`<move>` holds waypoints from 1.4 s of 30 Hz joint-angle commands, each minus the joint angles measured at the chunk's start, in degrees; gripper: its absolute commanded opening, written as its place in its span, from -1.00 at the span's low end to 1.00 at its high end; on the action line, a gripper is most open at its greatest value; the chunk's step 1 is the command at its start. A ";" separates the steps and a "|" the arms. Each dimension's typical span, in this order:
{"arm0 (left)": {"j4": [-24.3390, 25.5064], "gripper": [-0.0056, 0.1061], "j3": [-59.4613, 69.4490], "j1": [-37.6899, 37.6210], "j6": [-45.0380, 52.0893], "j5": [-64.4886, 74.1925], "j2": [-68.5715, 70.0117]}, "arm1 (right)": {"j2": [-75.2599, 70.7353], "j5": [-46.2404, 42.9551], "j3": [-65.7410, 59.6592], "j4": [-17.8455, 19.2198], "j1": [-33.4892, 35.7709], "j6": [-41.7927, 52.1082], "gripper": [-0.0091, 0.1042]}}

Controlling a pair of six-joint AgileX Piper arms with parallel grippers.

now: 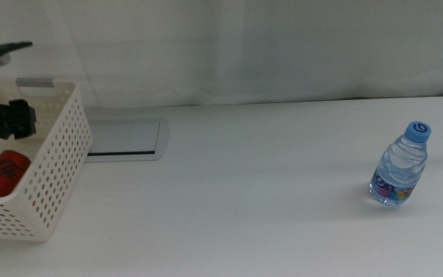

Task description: Use arms to grab the bottles and put them into the dustbin to the left of the table.

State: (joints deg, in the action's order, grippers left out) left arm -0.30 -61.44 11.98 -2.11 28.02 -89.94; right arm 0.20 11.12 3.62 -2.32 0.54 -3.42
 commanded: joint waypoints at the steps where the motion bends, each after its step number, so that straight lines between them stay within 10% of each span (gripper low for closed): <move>1: -0.55 0.77 -0.20 0.03 -0.98 -1.42 2.54 | -1.34 -0.30 -0.32 0.19 0.03 0.43 -0.89; 17: -2.06 0.53 -0.10 -7.80 6.29 2.93 35.18 | -1.34 -3.33 -0.32 0.19 0.03 0.43 -0.89; 27: -2.19 -0.95 0.60 -10.59 7.18 10.25 48.88 | -1.34 -6.09 -0.32 -0.21 0.03 0.43 -0.89; 42: -12.63 -0.95 35.32 -10.59 7.41 -4.20 68.14 | -1.34 -10.14 1.47 -7.93 0.03 0.21 -0.89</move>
State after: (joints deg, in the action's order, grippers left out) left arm -11.67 -27.78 1.94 5.38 24.80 -22.72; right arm 0.20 1.63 4.12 -9.96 0.54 -3.36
